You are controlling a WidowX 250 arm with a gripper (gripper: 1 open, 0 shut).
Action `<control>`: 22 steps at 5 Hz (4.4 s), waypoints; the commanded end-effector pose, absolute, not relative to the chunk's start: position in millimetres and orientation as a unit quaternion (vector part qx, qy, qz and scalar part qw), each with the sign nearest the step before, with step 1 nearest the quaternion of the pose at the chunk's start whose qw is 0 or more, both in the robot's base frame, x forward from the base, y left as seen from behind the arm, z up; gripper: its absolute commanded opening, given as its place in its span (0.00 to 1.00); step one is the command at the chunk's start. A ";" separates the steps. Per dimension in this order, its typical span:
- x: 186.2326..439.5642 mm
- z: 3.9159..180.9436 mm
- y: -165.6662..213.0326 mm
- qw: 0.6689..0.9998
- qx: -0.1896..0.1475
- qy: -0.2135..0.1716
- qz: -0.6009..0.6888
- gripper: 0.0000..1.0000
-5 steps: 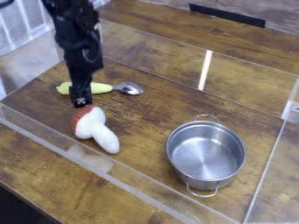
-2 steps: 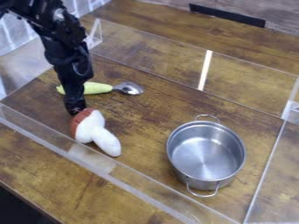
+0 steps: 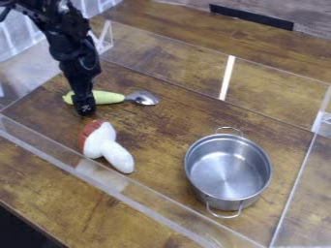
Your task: Move the green spoon to the right
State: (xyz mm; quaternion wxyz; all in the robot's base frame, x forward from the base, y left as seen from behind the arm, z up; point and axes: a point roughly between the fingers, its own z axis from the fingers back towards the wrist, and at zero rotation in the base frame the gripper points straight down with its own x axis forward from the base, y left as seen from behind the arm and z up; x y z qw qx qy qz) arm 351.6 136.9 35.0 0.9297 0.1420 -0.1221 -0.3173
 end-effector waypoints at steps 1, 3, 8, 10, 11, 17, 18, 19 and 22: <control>372.9 47.8 141.9 0.929 0.153 -0.144 -0.305 1.00; 394.2 63.7 136.3 0.941 0.154 -0.142 -0.266 0.00; 407.9 182.9 48.4 0.966 0.188 -0.176 -0.023 0.00; 428.3 167.9 -2.5 0.968 0.149 -0.190 0.075 0.00; 432.9 162.6 -13.0 0.965 0.134 -0.188 0.127 0.00; 456.7 157.8 -35.9 0.940 0.066 -0.148 0.299 0.00; 461.9 151.0 -28.4 0.940 0.059 -0.144 0.303 0.00; 466.1 146.3 -12.6 0.943 0.050 -0.143 0.296 0.00; 460.5 126.1 -21.5 0.952 0.029 -0.141 0.270 0.00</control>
